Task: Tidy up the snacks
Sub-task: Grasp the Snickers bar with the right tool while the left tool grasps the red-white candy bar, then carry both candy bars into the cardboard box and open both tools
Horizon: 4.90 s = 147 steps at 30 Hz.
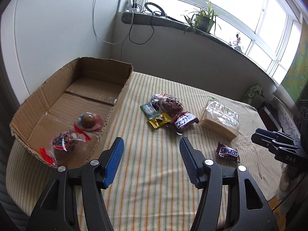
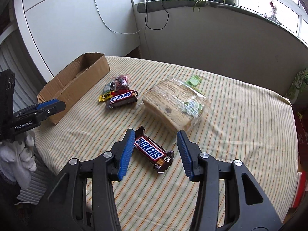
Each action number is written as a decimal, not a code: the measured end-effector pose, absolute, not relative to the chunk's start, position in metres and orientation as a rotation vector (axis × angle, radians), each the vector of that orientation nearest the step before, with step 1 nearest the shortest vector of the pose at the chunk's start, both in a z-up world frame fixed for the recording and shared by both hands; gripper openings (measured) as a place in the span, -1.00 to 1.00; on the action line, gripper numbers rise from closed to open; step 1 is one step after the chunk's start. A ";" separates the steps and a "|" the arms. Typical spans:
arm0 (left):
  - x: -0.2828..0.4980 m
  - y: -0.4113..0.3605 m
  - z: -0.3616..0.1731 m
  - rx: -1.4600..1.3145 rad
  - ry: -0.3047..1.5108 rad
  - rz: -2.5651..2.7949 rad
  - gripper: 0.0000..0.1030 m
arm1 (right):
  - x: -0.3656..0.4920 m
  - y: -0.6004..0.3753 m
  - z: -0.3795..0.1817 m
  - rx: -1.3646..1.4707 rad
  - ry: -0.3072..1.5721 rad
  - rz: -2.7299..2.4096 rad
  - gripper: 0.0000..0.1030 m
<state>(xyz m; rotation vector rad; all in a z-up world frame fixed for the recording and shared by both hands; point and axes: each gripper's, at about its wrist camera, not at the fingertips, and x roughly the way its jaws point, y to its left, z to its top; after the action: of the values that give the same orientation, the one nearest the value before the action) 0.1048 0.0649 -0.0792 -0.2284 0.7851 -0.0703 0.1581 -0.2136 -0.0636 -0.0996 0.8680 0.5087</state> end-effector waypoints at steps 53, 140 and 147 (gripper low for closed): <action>0.230 -0.025 -0.132 -0.014 0.995 -0.313 -0.22 | 0.188 -0.185 -0.128 -0.197 0.992 0.695 -0.08; 0.121 0.202 -0.080 -0.236 0.758 0.089 -0.38 | 0.194 0.059 -0.048 -0.236 0.812 0.821 0.09; 0.118 0.187 -0.074 -0.236 0.750 0.078 -0.38 | 0.194 0.020 -0.039 -0.197 0.788 0.767 0.52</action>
<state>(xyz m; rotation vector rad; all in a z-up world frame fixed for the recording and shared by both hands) 0.1181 0.1866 -0.0742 -0.2356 0.7501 0.0780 0.1942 0.0205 -0.0387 -0.1967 0.7884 0.7666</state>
